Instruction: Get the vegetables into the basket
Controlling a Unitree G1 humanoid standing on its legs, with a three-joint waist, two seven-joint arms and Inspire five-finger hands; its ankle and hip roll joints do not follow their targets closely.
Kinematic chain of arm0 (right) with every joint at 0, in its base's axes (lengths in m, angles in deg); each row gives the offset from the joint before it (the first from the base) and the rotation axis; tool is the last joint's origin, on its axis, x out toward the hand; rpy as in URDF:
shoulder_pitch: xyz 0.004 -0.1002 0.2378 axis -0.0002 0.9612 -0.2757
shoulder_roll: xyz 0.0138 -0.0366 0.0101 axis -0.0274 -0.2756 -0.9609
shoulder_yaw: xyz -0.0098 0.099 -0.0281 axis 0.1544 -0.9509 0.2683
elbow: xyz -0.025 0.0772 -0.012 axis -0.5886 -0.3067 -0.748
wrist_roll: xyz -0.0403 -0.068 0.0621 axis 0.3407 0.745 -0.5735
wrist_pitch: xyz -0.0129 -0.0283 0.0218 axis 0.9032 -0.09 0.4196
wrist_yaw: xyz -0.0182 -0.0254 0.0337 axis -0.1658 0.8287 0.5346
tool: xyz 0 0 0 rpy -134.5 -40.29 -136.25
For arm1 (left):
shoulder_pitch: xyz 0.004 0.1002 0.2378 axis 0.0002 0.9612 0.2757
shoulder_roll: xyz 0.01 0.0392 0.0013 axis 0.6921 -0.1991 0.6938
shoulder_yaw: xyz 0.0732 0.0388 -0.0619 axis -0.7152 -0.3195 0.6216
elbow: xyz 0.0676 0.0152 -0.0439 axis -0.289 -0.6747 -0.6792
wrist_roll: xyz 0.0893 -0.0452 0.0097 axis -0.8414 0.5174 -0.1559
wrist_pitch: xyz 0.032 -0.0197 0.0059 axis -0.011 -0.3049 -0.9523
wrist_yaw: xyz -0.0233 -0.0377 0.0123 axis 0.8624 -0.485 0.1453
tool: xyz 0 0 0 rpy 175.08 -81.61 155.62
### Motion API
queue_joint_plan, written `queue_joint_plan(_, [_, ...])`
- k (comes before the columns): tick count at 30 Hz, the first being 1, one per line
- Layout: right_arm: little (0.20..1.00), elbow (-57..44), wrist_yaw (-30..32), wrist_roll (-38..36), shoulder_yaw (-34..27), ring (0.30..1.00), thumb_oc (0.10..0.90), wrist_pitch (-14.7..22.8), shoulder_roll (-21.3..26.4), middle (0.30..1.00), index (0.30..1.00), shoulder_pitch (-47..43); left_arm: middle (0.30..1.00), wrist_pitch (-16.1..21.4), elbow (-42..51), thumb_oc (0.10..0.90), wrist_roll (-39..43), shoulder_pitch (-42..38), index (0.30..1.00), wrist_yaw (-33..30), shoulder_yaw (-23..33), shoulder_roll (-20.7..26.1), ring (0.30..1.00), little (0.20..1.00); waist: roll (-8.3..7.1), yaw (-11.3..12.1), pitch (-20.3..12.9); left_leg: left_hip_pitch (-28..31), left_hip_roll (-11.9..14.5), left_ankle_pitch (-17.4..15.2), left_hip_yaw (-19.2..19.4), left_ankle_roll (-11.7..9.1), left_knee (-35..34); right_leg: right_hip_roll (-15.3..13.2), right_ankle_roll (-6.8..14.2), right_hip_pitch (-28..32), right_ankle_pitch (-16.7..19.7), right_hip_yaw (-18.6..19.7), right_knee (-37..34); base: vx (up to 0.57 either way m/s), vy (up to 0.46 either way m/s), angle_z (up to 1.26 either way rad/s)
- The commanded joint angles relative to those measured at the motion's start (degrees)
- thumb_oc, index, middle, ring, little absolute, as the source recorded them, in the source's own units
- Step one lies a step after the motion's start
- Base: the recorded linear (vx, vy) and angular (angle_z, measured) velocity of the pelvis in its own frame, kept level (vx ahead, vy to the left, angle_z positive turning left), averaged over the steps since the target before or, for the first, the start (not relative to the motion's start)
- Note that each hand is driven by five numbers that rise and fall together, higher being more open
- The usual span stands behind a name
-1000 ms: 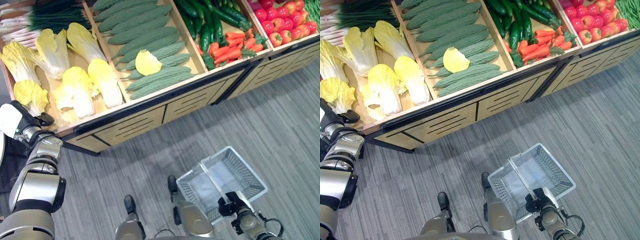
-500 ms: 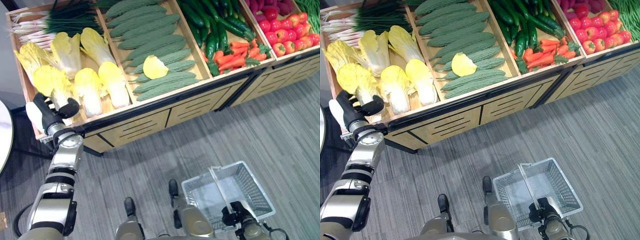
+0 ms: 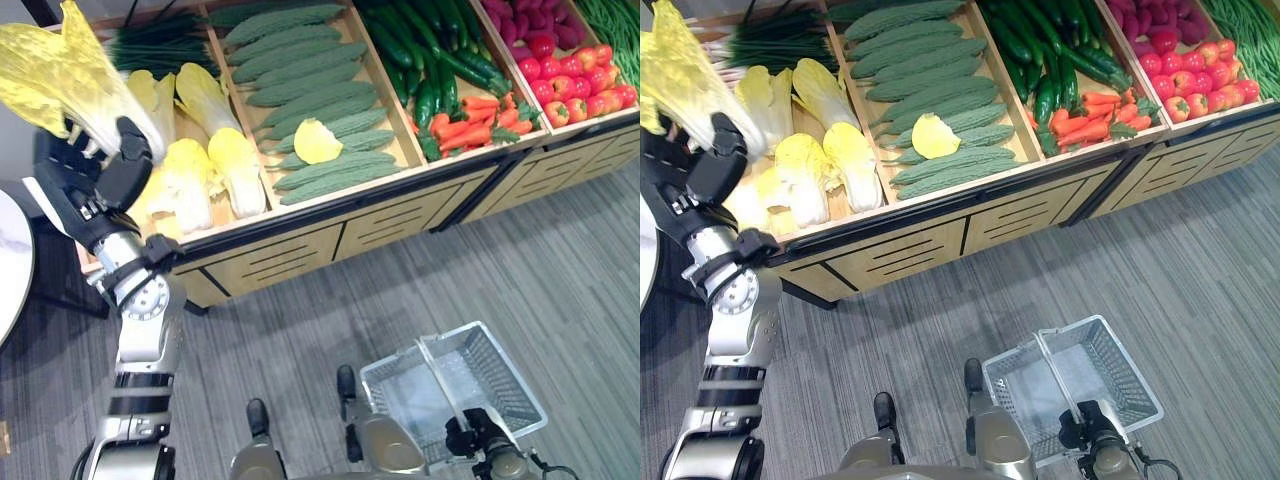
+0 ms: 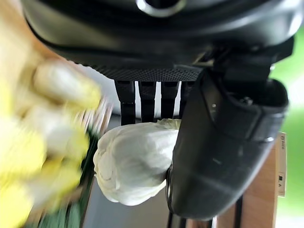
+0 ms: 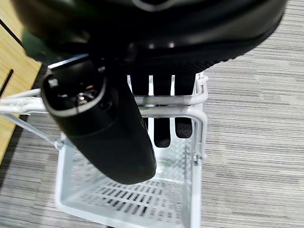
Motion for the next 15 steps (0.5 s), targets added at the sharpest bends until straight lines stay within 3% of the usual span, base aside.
queue_joint_plan(1, [0.300,0.99,-0.17,1.44,-0.23,0.300,0.400,0.71,2.05,0.300,0.300,2.65,0.300,3.32,3.15,0.400,11.58,-1.70,0.300,12.35,-2.44,3.45,0.300,0.300,-1.74,0.52,-4.84,1.34,1.47,-2.17,-2.19,-2.02,0.07,-6.98,7.52,-1.36,-2.00,3.81,2.08,0.00,0.000,0.00])
queue_joint_plan(2, [0.300,0.95,-0.77,1.53,-1.01,0.300,0.400,0.77,2.17,0.300,0.300,2.90,0.300,0.89,5.81,0.400,12.79,3.22,0.300,18.13,-3.09,4.93,0.300,0.300,-1.34,0.58,-4.82,1.55,1.27,-2.23,-2.05,-1.99,0.07,-7.16,7.69,-1.22,-1.77,4.09,1.78,0.00,0.000,0.00])
queue_joint_plan(4, [0.300,0.99,-0.96,1.48,-0.91,0.300,0.400,0.96,2.31,0.300,0.300,2.79,0.300,0.21,6.35,0.400,13.60,3.89,0.300,19.43,-4.43,5.24,0.300,0.300,-1.15,0.58,-4.89,1.63,1.23,-2.19,-1.98,-1.96,0.07,-7.21,7.72,-1.18,-1.69,4.21,1.70,-0.01,0.019,-0.06])
queue_joint_plan(9, [0.300,0.60,-2.63,1.30,-1.41,0.300,0.400,1.98,2.24,0.300,0.300,3.79,0.300,-4.31,8.02,0.400,17.80,11.09,0.300,30.79,-8.72,5.81,0.300,0.300,-0.79,-0.02,-5.07,3.71,0.97,-2.88,0.04,-1.56,0.07,-7.18,7.88,-0.78,-1.66,5.79,1.41,0.02,0.029,-0.10])
queue_joint_plan(15, [0.300,2.13,-3.42,0.72,-2.48,0.300,0.400,2.46,1.85,0.300,0.300,3.75,0.300,-5.76,7.72,0.400,19.82,12.34,0.300,37.29,-10.78,5.42,0.300,0.300,-1.75,-0.18,-4.69,4.74,0.19,-4.64,2.23,-0.83,3.13,-7.38,8.30,-0.88,-1.70,8.52,2.18,0.01,0.030,-0.25])
